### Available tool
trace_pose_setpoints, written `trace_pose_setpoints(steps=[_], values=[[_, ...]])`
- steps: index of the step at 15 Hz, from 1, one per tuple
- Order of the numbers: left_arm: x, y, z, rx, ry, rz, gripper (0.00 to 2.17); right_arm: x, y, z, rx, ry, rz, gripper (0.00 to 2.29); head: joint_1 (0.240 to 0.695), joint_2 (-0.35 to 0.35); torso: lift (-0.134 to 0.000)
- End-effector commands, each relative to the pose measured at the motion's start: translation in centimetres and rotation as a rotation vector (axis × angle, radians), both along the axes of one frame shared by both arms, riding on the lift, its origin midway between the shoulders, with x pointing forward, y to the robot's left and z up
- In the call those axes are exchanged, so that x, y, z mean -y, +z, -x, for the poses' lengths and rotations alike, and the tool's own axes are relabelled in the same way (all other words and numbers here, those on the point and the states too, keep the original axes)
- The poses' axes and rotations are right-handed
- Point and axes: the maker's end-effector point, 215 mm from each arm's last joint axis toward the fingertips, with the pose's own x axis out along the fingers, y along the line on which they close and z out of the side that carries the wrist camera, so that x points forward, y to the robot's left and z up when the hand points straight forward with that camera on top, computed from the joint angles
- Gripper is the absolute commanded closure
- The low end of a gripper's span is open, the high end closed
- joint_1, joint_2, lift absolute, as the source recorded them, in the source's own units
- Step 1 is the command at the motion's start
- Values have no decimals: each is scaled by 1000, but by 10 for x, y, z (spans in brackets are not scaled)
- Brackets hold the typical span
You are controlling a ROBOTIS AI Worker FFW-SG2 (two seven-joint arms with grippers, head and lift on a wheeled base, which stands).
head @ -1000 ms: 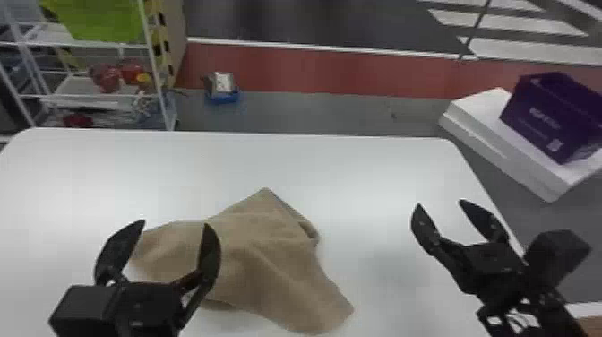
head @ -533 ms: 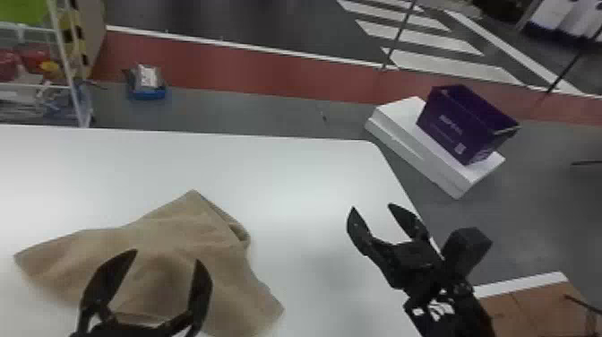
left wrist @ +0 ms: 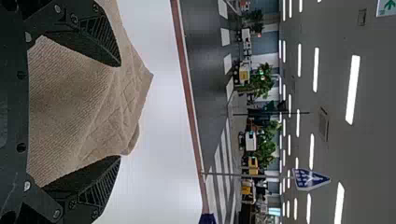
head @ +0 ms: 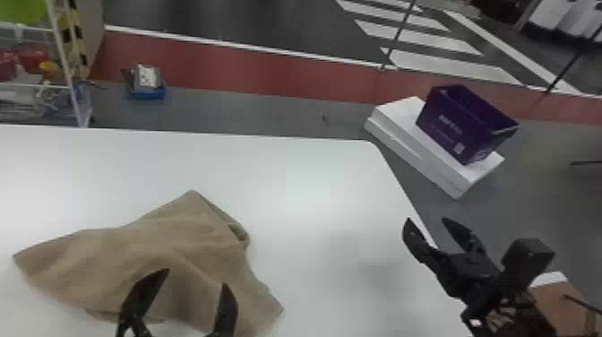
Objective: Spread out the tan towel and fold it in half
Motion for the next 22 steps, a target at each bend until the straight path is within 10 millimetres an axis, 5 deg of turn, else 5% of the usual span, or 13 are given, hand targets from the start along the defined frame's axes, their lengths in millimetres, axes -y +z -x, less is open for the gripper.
trace_pose_setpoints(steps=[1, 9, 15, 16, 22], values=[[18, -9, 5, -22, -37, 17, 211, 33, -2, 14, -6, -50, -11, 181, 695, -350, -123], [96, -22, 30, -44, -198, 9, 481, 56, -23, 27, -47, -86, -20, 181, 695, -350, -123], [134, -51, 20, -118, -277, -118, 576, 58, -36, 28, -61, -88, -44, 181, 695, -350, -123], [138, -50, 15, -117, -279, -116, 734, 59, -38, 28, -64, -87, -50, 181, 695, -350, -123], [118, -83, 20, -241, -244, -273, 731, 70, -38, 31, -55, -95, -61, 181, 695, -350, -123]])
